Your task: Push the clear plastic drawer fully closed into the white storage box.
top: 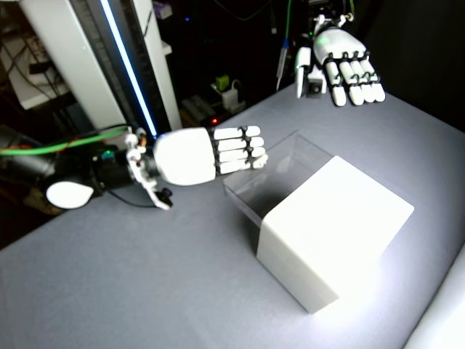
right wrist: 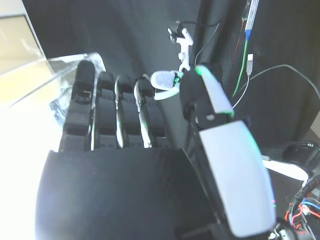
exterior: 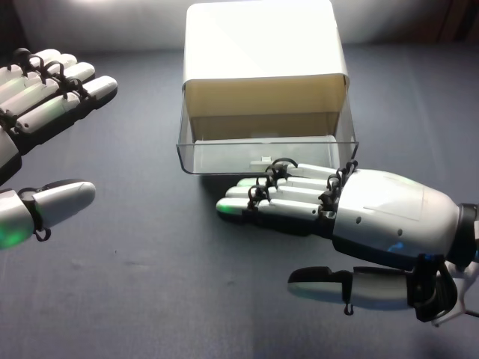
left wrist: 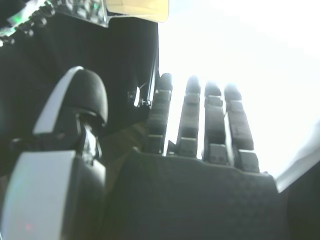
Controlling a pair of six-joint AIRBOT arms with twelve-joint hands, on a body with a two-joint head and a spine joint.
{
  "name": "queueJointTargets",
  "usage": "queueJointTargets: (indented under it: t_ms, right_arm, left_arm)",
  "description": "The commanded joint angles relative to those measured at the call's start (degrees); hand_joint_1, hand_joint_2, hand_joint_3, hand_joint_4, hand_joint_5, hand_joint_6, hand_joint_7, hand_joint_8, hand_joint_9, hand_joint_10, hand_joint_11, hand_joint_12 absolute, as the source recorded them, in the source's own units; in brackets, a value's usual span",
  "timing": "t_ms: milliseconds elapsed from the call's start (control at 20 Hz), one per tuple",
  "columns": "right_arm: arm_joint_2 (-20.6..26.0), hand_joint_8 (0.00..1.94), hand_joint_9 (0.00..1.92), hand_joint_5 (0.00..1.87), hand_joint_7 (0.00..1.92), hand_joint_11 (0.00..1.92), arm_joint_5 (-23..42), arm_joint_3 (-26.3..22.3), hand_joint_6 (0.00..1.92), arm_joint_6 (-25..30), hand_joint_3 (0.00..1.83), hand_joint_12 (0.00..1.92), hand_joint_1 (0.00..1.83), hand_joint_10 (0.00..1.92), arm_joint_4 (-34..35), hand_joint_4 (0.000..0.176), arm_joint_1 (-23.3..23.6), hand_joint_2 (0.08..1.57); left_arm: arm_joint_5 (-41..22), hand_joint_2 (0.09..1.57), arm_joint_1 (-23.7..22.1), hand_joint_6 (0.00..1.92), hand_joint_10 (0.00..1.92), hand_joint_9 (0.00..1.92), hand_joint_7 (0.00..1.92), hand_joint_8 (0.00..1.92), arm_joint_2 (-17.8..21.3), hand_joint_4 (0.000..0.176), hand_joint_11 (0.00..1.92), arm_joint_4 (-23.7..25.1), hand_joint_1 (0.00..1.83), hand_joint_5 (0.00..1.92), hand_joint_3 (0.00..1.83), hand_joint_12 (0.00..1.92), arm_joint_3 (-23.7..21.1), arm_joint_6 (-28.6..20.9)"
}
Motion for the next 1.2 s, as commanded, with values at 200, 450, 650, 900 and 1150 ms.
queueJointTargets:
  t_ms: [200,450,650,900,1150]
  right_arm:
    - [-0.1,0.01,0.08,0.14,0.11,0.0,7.0,0.3,0.01,-0.3,0.0,0.34,0.72,0.01,1.8,0.0,0.8,1.39]
    - [-0.1,0.0,0.0,0.12,0.05,0.0,5.5,0.8,0.0,-1.3,0.0,0.11,0.7,0.0,2.5,0.0,1.0,1.4]
    - [-0.1,0.0,0.03,0.15,0.07,0.0,4.3,1.1,0.0,-2.3,0.0,0.12,0.69,0.0,3.2,0.0,1.5,1.43]
    - [-0.5,0.0,0.0,0.08,0.01,0.0,2.4,1.9,0.0,-3.8,0.01,0.0,0.57,0.0,4.2,0.0,2.5,1.48]
    - [-1.7,0.01,0.02,0.16,0.08,0.02,0.1,3.2,0.01,-5.4,0.0,0.02,0.72,0.0,4.9,0.0,4.2,1.43]
  left_arm:
    - [-7.8,1.31,0.0,0.0,0.0,0.0,0.0,0.0,0.5,0.048,0.0,-1.5,0.0,0.0,0.0,0.0,0.0,0.1]
    - [-8.0,1.38,0.1,0.0,0.0,0.0,0.0,0.0,0.5,0.026,0.0,-1.7,0.0,0.0,0.0,0.0,0.0,0.1]
    - [-8.3,1.44,0.3,0.0,0.0,0.0,0.0,0.0,0.5,0.003,0.0,-2.0,0.0,0.0,0.02,0.0,0.0,0.1]
    - [-8.4,1.56,0.4,0.0,0.0,0.0,0.0,0.0,0.5,0.004,0.0,-2.1,0.15,0.0,0.02,0.0,0.0,0.1]
    - [-8.4,1.57,0.4,0.0,0.0,0.0,0.0,0.0,0.5,0.008,0.0,-2.1,0.0,0.0,0.08,0.0,0.0,0.2]
